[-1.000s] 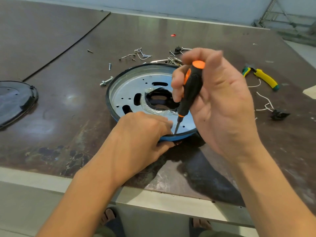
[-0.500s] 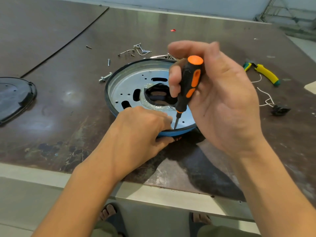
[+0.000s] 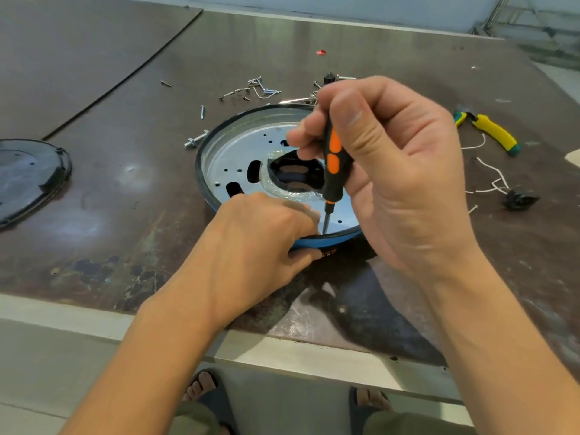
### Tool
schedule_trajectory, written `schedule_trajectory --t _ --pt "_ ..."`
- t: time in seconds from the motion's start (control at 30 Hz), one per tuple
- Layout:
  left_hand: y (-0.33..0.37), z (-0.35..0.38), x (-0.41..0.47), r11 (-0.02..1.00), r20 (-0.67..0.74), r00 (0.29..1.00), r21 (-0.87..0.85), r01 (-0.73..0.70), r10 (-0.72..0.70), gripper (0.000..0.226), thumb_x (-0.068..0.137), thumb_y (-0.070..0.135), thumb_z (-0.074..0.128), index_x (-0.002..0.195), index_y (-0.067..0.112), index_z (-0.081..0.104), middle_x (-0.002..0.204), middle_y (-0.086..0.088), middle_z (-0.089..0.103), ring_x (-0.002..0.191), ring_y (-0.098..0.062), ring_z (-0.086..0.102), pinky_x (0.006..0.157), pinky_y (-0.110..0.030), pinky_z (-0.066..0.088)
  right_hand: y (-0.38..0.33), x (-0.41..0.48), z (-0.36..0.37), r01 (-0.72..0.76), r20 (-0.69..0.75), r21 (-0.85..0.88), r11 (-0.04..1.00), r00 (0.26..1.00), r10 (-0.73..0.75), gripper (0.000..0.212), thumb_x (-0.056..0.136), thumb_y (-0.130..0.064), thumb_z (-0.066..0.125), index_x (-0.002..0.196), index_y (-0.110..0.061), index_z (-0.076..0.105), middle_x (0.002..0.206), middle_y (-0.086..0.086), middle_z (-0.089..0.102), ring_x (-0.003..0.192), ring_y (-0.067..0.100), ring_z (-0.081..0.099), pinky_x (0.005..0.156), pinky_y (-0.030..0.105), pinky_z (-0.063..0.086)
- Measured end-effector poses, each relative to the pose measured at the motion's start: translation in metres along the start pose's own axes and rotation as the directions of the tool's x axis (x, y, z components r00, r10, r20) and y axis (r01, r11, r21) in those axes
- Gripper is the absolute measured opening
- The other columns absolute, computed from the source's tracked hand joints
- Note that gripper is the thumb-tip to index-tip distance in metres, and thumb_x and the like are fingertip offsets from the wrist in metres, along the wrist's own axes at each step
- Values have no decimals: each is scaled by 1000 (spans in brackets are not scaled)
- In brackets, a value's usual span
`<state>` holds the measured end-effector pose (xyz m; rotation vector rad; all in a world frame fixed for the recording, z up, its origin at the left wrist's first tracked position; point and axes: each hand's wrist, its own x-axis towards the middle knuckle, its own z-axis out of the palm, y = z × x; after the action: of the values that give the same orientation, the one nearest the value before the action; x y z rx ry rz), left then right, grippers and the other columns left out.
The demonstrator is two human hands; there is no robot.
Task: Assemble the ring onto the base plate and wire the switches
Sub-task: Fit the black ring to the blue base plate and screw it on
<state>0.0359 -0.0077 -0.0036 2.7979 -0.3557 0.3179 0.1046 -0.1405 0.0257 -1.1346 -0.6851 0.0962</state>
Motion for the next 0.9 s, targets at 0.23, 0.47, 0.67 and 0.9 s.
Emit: schedule_trajectory --t 0.23,0.47,0.67,0.9 --pt "-2 -1 1 1000 43 999 8 3 -4 21 90 40 61 84 20 66 92 7 69 96 -15 67 77 -37 53 -5 4 -15 -50 -106 66 997 993 57 19 92 -24 63 91 -10 51 75 1 65 72 20 64 71 29 51" --pt "-1 -2 1 1000 52 998 21 18 -19 22 87 41 61 91 21 70 104 6 73 101 -17 68 81 -40 54 -5 2 -20 -142 35 104 984 990 139 41 105 -26 29 119 -3 60 106 16 66 80 22 47 75 36 42" --pt "-1 -1 1 999 54 998 29 23 -25 23 87 41 63 95 22 73 106 7 73 99 -15 68 80 -39 55 -4 -1 -14 -116 79 49 992 991 112 23 103 -13 40 103 -8 62 104 14 71 86 23 57 80 33 48" --pt "-1 0 3 999 63 998 40 21 -24 26 89 44 60 98 22 70 106 7 72 104 -15 66 85 -39 53 -1 2 -15 -104 -99 133 986 988 118 6 97 -9 58 93 -7 61 78 8 64 66 19 55 65 29 50"
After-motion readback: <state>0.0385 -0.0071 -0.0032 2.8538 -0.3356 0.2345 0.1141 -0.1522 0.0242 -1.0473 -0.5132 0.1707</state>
